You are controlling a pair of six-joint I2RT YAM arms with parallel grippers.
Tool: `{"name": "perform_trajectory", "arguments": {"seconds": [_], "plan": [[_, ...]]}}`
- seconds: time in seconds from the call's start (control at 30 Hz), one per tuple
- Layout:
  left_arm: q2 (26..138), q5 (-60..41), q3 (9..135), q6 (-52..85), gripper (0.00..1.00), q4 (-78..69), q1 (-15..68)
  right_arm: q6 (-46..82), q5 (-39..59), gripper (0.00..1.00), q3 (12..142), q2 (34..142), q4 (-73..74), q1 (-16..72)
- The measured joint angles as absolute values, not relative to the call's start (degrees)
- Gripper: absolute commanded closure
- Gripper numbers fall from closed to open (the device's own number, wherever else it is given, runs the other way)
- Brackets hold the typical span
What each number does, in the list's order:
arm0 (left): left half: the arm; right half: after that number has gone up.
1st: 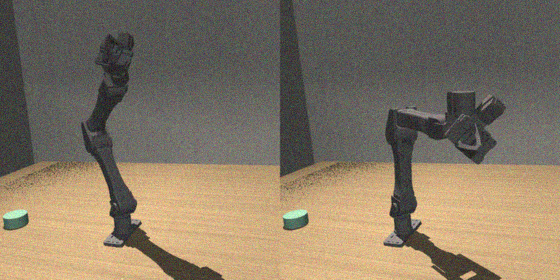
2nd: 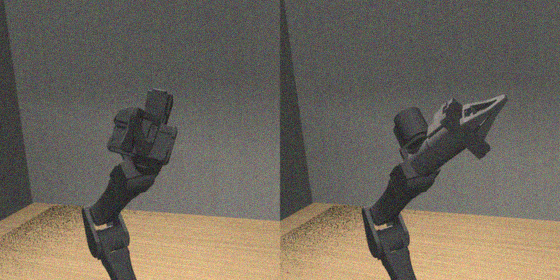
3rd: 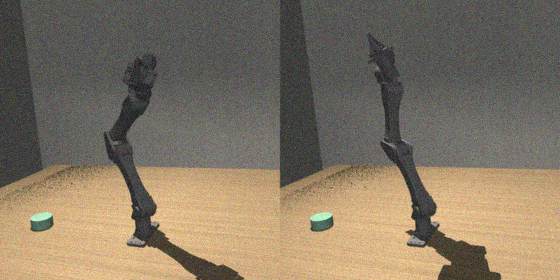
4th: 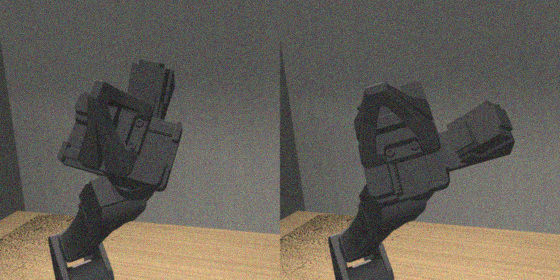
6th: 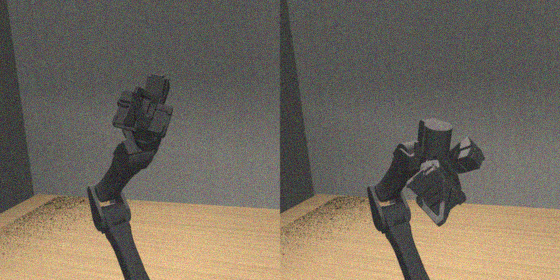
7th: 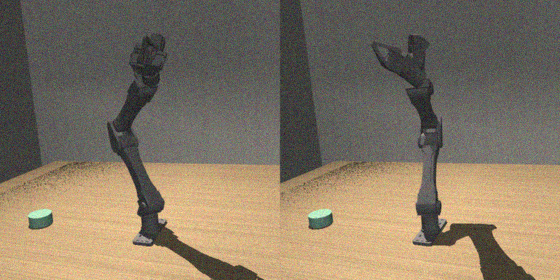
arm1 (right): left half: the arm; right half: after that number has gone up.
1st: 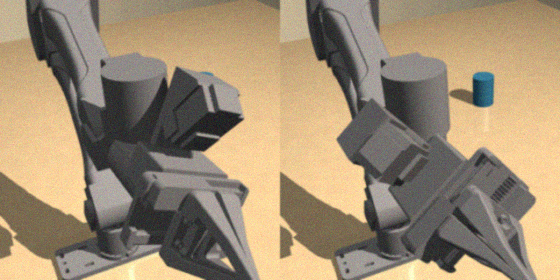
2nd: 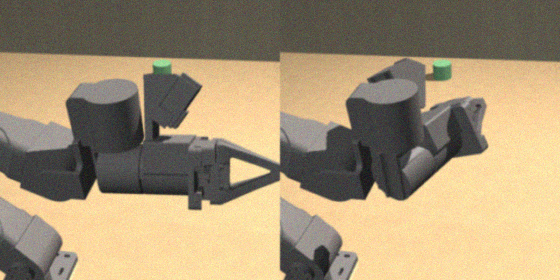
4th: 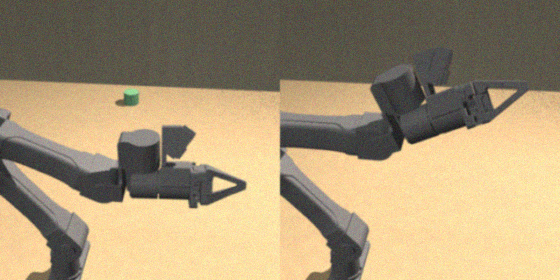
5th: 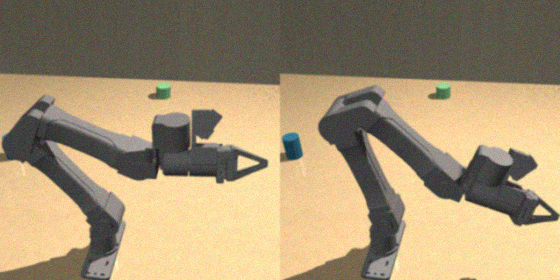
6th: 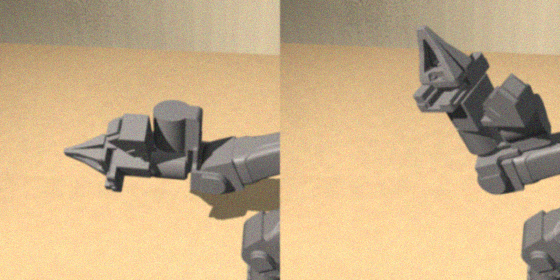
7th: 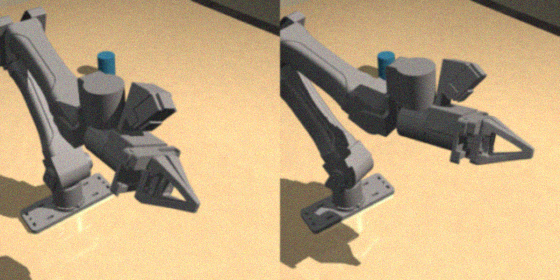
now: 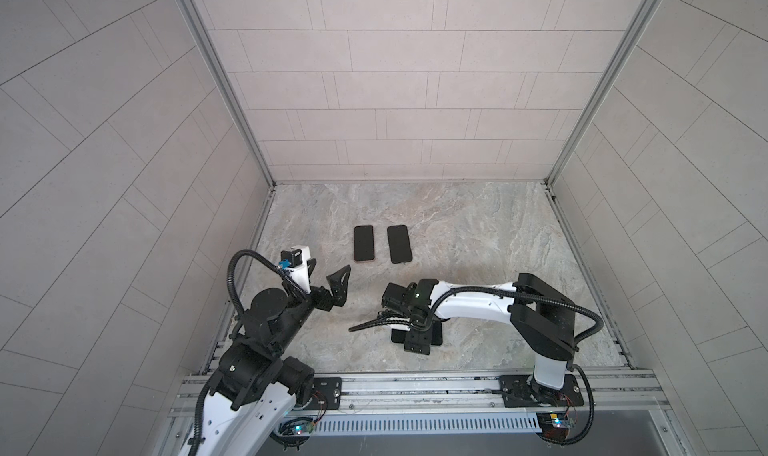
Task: Put the phone into the phone case
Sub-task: 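Carry the cased phone with the right gripper beside the black phone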
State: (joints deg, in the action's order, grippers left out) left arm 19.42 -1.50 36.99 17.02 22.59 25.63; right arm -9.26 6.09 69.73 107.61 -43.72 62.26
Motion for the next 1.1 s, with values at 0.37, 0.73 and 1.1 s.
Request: {"name": "perform_trajectory", "arguments": {"seconds": [0.37,0.73,1.1], "plan": [[19.2,-1.78,36.99,17.02,0.0,22.59,25.63,-1.34,2.94,0.39,67.18,104.97,-39.48,54.28],[20.08,-1.96,36.99,17.06,0.0,22.61,25.63,10.5,1.21,0.45,81.08,111.02,-36.14,31.14],[21.06,-1.93,36.99,17.08,0.0,22.98,25.63,24.38,0.99,0.4,112.33,133.53,-42.39,23.55]]}}
